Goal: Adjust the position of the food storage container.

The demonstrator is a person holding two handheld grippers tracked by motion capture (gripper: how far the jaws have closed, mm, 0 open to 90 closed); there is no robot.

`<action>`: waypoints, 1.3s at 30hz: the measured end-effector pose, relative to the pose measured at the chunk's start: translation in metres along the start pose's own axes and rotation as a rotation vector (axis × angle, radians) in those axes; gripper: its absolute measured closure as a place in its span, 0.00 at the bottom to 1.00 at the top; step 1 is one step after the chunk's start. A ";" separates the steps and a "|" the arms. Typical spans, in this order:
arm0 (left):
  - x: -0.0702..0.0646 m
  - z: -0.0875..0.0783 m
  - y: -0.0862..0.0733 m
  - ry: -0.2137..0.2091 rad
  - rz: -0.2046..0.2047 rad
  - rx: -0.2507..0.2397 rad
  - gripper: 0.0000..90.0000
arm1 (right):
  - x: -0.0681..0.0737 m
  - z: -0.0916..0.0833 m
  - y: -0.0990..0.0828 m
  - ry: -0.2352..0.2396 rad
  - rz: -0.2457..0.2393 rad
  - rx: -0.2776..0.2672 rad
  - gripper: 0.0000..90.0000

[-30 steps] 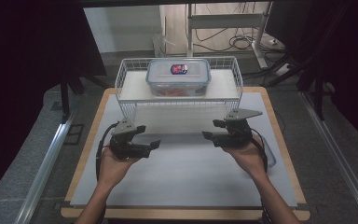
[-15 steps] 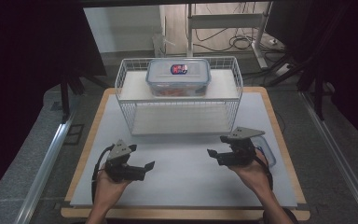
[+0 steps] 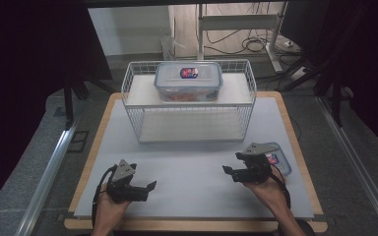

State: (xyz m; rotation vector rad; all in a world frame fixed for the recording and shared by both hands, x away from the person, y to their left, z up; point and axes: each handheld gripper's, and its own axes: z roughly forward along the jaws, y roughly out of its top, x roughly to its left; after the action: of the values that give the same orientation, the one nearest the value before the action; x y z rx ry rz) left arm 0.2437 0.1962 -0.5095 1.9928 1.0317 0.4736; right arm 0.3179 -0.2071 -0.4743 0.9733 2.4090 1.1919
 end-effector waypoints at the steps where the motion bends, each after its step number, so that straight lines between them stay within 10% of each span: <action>1: 0.000 0.000 0.000 0.000 0.003 0.004 0.06 | -0.003 -0.001 -0.001 -0.015 0.005 0.004 0.37; 13: -0.007 0.011 -0.002 -0.008 0.026 0.025 0.07 | -0.037 -0.024 -0.007 -0.132 0.051 0.047 0.99; 31: -0.003 0.013 -0.003 -0.024 -0.007 0.026 0.08 | -0.112 -0.068 -0.037 -0.385 0.214 0.022 0.99; 39: -0.001 0.014 -0.004 -0.026 -0.014 0.026 0.08 | -0.124 -0.066 -0.048 -0.387 0.270 0.064 0.99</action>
State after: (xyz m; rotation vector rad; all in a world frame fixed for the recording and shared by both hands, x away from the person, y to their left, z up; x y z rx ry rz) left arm 0.2495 0.1896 -0.5209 2.0079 1.0400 0.4271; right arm 0.3537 -0.3514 -0.4769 1.4373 2.0674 0.9046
